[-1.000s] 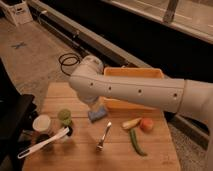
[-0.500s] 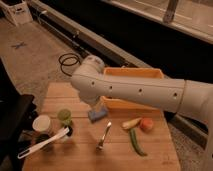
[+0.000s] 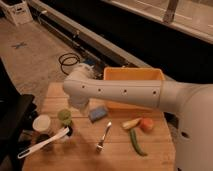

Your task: Stack cups into tray

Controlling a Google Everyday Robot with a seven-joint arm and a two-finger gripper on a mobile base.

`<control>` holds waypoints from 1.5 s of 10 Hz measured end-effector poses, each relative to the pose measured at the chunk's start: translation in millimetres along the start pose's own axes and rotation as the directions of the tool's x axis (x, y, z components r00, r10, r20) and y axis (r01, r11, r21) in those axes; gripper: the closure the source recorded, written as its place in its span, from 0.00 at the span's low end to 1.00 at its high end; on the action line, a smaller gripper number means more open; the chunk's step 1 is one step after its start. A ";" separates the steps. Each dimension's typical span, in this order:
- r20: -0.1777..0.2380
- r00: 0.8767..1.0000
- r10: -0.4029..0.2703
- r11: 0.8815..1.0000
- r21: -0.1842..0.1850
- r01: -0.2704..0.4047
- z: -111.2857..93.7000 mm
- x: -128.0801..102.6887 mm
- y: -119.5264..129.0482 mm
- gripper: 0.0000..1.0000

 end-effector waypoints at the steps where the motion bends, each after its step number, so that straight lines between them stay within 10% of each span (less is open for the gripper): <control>1: 0.029 1.000 -0.011 1.000 0.011 0.011 8.7 -4.9 -5.8 0.35; 15: 0.175 0.984 -0.024 0.996 0.089 0.009 73.5 -8.6 -25.6 0.35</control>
